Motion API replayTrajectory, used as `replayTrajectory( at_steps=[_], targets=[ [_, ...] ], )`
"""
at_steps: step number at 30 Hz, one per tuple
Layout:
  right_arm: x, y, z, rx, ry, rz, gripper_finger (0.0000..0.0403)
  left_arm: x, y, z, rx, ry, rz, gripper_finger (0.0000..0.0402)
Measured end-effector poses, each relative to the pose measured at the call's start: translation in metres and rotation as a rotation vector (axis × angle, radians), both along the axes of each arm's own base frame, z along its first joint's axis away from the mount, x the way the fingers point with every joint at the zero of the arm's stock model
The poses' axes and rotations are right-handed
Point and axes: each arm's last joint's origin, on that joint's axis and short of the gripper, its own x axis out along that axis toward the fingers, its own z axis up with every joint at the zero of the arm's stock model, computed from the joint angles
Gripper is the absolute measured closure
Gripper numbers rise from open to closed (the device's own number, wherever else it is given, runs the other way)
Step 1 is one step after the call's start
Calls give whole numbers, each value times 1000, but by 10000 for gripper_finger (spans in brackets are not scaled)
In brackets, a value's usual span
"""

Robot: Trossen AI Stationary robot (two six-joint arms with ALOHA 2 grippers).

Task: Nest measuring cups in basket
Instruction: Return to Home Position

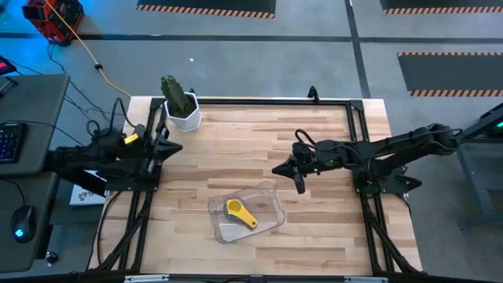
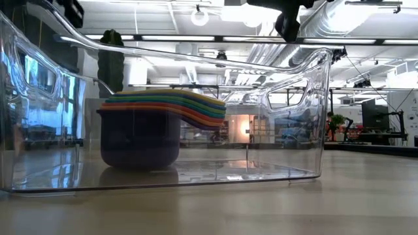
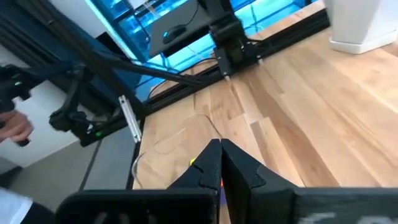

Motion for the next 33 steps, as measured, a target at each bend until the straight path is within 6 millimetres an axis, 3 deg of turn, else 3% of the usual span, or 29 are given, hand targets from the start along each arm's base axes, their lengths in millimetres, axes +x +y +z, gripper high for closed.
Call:
replayTrajectory(
  at_steps=[6, 12, 18, 23, 25, 33],
  targets=[
    [0, 1, 0, 13, 0, 26, 403, -18, 0, -12, -34, -98, -12, 401],
    [0, 1, 0, 30, 4, 25, 403, -13, -1, -18, -28, -62, -37, 401],
    [0, 1, 1, 56, -1, 21, 403, 0, -1, -46, -43, -25, -43, 401],
    [0, 2, 1, 43, -8, 51, 403, 12, -1, -75, -81, -140, -56, 401],
    [0, 2, 1, 42, -7, 78, 403, 15, -1, -87, -114, -97, -46, 402],
    [-6, 4, 6, -78, -37, 212, 403, 17, 0, -94, -84, -25, 10, 402]
  ],
)
